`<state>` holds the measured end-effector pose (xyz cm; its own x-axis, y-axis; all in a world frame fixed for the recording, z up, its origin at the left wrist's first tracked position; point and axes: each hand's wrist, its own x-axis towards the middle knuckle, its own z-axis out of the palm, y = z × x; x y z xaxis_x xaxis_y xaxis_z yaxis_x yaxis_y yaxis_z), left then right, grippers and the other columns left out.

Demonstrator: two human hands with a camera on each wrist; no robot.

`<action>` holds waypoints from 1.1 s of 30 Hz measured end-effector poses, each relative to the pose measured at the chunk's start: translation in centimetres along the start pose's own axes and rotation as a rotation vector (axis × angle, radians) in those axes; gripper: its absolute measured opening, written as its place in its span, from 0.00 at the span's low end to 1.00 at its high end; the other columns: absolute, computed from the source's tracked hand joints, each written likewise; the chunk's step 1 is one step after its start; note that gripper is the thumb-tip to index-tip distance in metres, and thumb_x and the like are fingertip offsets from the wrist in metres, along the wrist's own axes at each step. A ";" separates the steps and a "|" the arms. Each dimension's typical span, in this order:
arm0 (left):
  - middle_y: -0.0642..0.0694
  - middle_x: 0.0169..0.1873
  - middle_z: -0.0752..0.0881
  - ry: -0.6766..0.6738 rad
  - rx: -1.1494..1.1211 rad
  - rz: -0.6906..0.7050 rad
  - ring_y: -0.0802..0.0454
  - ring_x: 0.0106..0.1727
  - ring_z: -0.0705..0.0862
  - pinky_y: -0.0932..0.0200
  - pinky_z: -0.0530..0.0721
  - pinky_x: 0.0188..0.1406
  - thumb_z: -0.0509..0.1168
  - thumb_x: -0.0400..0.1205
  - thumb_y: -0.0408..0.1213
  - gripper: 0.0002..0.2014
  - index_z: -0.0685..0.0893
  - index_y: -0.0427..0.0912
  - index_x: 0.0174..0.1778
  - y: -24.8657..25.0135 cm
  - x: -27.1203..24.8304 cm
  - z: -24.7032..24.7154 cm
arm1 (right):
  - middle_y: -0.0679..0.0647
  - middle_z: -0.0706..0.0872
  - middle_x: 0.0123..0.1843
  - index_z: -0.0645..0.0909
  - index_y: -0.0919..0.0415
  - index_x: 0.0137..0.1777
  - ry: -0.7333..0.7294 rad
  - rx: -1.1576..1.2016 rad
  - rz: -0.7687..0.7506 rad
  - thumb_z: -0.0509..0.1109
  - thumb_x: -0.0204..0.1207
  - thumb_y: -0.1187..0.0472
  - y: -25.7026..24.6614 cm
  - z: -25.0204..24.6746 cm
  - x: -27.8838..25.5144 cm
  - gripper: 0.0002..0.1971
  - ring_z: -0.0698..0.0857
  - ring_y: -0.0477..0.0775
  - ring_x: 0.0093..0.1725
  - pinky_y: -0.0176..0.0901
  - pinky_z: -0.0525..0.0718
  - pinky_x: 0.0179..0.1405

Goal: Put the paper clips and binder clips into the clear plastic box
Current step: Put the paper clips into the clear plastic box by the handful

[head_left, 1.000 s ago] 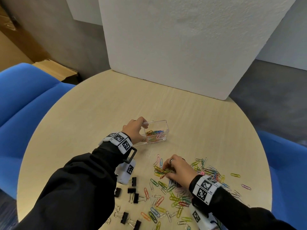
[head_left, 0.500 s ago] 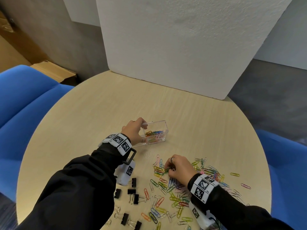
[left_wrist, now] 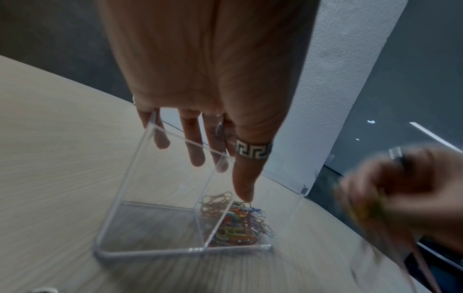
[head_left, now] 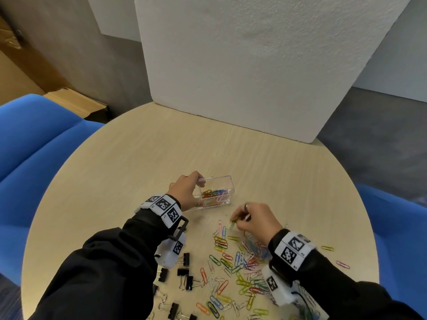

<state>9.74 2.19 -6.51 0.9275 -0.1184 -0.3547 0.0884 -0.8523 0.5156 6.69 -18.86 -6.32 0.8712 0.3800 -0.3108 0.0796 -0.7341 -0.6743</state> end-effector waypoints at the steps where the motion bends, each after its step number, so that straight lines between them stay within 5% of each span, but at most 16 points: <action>1: 0.54 0.64 0.79 0.003 -0.002 0.000 0.50 0.65 0.73 0.47 0.71 0.65 0.73 0.74 0.40 0.25 0.71 0.47 0.63 0.0 0.0 0.0 | 0.39 0.82 0.37 0.87 0.57 0.43 0.035 0.023 -0.026 0.70 0.70 0.71 -0.9 -0.7 0.5 0.10 0.79 0.34 0.37 0.20 0.77 0.37; 7: 0.54 0.64 0.80 0.014 -0.008 -0.007 0.49 0.66 0.73 0.47 0.69 0.64 0.73 0.73 0.40 0.25 0.71 0.47 0.63 0.2 -0.1 0.0 | 0.44 0.82 0.37 0.89 0.59 0.41 0.215 0.037 -0.185 0.68 0.69 0.74 -4.7 -2.8 4.6 0.11 0.79 0.38 0.36 0.19 0.76 0.38; 16: 0.54 0.63 0.80 0.017 0.001 -0.008 0.49 0.65 0.73 0.48 0.69 0.64 0.74 0.73 0.39 0.25 0.71 0.46 0.62 0.1 0.0 0.1 | 0.62 0.87 0.52 0.87 0.67 0.50 0.203 -0.204 -0.294 0.68 0.71 0.73 -2.7 0.7 6.0 0.10 0.82 0.61 0.56 0.50 0.78 0.61; 21: 0.54 0.62 0.81 0.018 0.003 -0.011 0.49 0.64 0.73 0.47 0.70 0.64 0.73 0.73 0.39 0.24 0.71 0.47 0.62 0.0 0.1 0.2 | 0.58 0.85 0.62 0.81 0.58 0.64 0.047 -0.354 -0.245 0.63 0.79 0.65 -3.1 0.0 7.0 0.15 0.82 0.57 0.61 0.46 0.76 0.65; 27: 0.55 0.63 0.81 0.021 -0.001 -0.011 0.50 0.64 0.73 0.48 0.69 0.63 0.74 0.73 0.40 0.24 0.72 0.47 0.62 0.0 0.1 0.2 | 0.51 0.89 0.51 0.84 0.55 0.58 0.174 -0.305 -0.294 0.64 0.78 0.50 -3.0 -2.4 5.8 0.14 0.84 0.50 0.52 0.41 0.77 0.53; 30: 0.55 0.63 0.80 0.020 -0.001 -0.011 0.50 0.65 0.73 0.48 0.69 0.63 0.74 0.73 0.40 0.24 0.72 0.47 0.62 0.0 0.1 0.2 | 0.45 0.85 0.54 0.80 0.49 0.61 0.057 -0.535 -0.284 0.64 0.75 0.41 -2.2 -2.4 5.1 0.19 0.75 0.48 0.58 0.45 0.68 0.59; 33: 0.54 0.63 0.80 0.016 -0.011 -0.013 0.50 0.65 0.73 0.47 0.69 0.66 0.73 0.74 0.39 0.24 0.72 0.47 0.62 0.1 0.1 0.1 | 0.45 0.83 0.59 0.80 0.50 0.62 0.040 -0.627 -0.298 0.64 0.77 0.45 -1.2 -1.8 4.9 0.18 0.72 0.51 0.63 0.47 0.65 0.59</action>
<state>9.78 2.02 -6.57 0.9319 -0.0991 -0.3490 0.1043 -0.8482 0.5193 11.76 -17.11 -5.85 0.7851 0.6034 -0.1397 0.5722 -0.7930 -0.2093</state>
